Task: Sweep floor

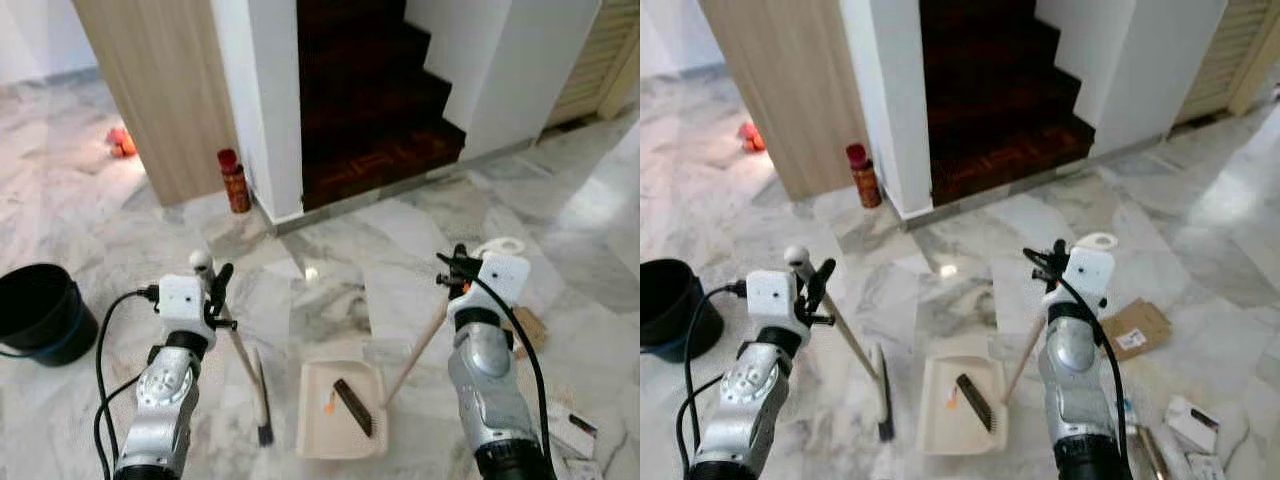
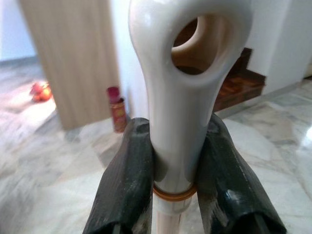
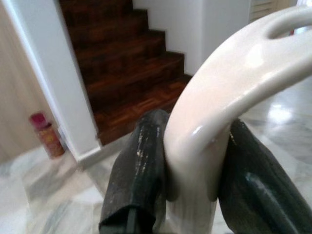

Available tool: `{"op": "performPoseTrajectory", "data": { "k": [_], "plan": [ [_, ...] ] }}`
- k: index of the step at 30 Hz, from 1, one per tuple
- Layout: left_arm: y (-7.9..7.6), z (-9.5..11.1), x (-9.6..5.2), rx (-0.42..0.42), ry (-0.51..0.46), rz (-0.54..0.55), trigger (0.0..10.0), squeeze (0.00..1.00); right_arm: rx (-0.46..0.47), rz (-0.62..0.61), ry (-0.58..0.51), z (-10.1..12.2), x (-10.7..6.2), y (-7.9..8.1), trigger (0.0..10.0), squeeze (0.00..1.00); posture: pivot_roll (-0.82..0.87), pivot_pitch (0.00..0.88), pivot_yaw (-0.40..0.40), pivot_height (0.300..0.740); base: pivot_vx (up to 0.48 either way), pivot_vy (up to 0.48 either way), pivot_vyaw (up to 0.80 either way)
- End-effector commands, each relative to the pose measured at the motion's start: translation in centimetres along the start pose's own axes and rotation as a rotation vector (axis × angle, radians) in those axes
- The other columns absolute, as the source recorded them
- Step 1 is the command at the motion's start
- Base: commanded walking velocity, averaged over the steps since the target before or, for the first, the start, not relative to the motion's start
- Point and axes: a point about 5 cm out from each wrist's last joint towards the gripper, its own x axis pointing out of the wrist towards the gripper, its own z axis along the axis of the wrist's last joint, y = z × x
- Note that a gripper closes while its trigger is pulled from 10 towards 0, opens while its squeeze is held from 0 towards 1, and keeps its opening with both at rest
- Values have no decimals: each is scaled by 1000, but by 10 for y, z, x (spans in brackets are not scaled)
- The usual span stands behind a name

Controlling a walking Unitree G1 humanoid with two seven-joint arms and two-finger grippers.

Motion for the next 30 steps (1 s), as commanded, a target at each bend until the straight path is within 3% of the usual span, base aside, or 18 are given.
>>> {"op": "performPoseTrajectory", "data": {
  "k": [1,5,11,30],
  "plan": [
    [1,12,5,20,-50,0,10000,0,22,33,-52,14,4,7,10000,0,47,70,29,740,0,274,0],
    [0,13,5,18,-51,-1,10000,0,21,35,-53,14,4,8,10000,0,47,67,30,740,0,271,0],
    [2,13,5,22,-52,-1,10000,0,25,45,-54,13,3,11,10000,0,52,55,33,740,0,276,686],
    [3,15,6,25,-55,-10,10000,0,32,96,-50,12,2,18,10000,0,59,46,41,740,0,277,88]
  ]
}}
